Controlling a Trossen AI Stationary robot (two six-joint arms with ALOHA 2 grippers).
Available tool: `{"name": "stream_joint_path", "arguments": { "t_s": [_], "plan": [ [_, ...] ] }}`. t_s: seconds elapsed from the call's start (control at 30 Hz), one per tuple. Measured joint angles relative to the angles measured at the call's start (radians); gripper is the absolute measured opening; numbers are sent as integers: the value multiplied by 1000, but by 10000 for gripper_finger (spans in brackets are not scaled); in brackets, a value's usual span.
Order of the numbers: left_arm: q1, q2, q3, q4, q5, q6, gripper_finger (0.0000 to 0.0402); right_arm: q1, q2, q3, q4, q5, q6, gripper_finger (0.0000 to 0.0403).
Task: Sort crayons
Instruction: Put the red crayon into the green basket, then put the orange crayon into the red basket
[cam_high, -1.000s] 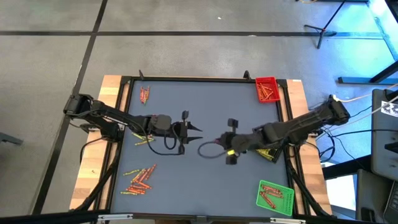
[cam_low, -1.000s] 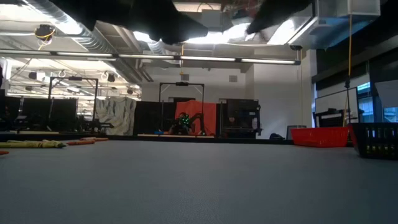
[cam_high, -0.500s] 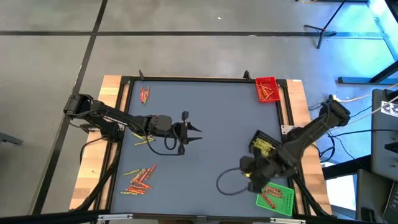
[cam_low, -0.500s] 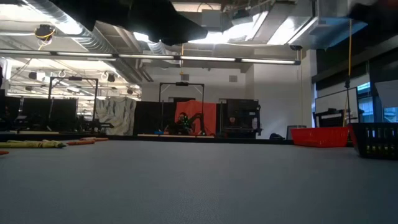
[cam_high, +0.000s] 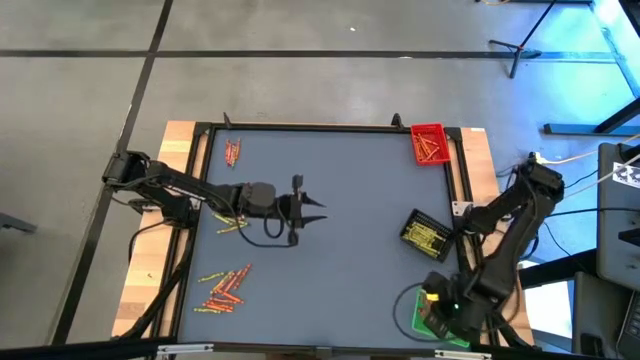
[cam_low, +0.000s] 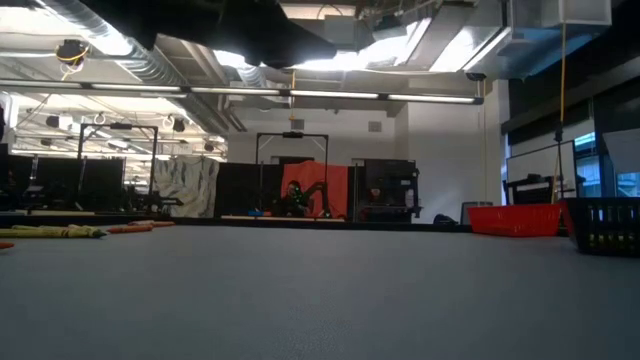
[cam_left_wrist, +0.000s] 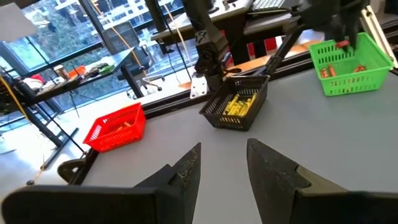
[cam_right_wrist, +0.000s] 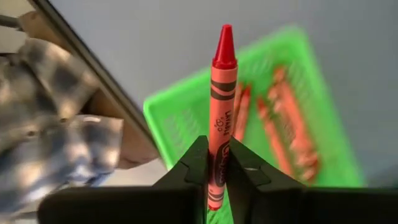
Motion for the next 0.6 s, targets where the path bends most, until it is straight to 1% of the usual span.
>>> {"name": "stream_joint_path", "arguments": {
  "t_s": [0.1, 0.2, 0.27, 0.37, 0.5, 0.6],
  "plan": [
    [15, 0, 0, 0, 0, 1, 114, 53, 0, -29, 79, 0, 143, 27],
    [27, 0, 0, 3, -1, 0, 114, 93, 1, -41, 100, 63, 228, 34],
    [32, 0, 0, 3, -1, -1, 114, 107, 2, -52, 96, 78, 278, 46],
    [33, 0, 0, 3, -1, -1, 114, 113, 2, -65, 86, 54, 332, 76],
    [33, 1, 0, 3, 0, -2, 114, 109, 2, -73, 67, 53, 320, 127],
    [33, 1, 0, 3, 0, -2, 114, 86, -8, -73, 67, 78, 204, 155]
  ]
}}
